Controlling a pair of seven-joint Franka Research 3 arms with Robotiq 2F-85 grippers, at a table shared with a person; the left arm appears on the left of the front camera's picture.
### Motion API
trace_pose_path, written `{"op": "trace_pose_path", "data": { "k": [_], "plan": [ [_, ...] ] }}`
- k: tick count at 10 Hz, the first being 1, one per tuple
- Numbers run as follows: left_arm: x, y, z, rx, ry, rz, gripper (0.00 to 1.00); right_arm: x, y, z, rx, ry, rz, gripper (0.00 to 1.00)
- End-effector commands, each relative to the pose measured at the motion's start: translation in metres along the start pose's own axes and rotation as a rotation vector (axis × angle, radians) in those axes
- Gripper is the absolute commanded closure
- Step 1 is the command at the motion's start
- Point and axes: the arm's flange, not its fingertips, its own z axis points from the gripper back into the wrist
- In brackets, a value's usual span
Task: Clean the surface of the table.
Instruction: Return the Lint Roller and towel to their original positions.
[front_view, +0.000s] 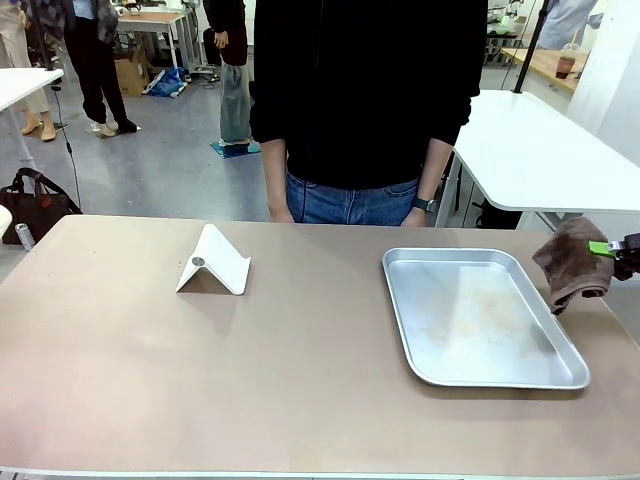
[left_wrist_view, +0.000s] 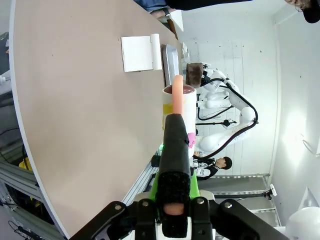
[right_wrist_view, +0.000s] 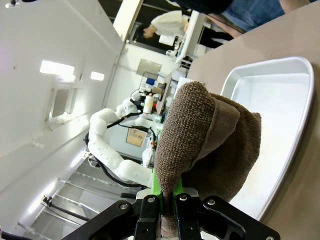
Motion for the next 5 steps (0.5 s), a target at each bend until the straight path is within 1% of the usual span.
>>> {"op": "trace_pose_path", "data": {
  "k": [1,5],
  "plan": [
    [-0.0055,-0.0044,-0.0036,0.007,0.006,-0.004,0.78,-0.0002,0.0043,0.0002,0.014,0.0,0.005,0.91],
    [-0.0055,-0.0044,-0.0036,0.007,0.006,-0.004,0.78,-0.0002,0.0043,0.0002,0.014,0.0,0.005,0.91]
  ]
}}
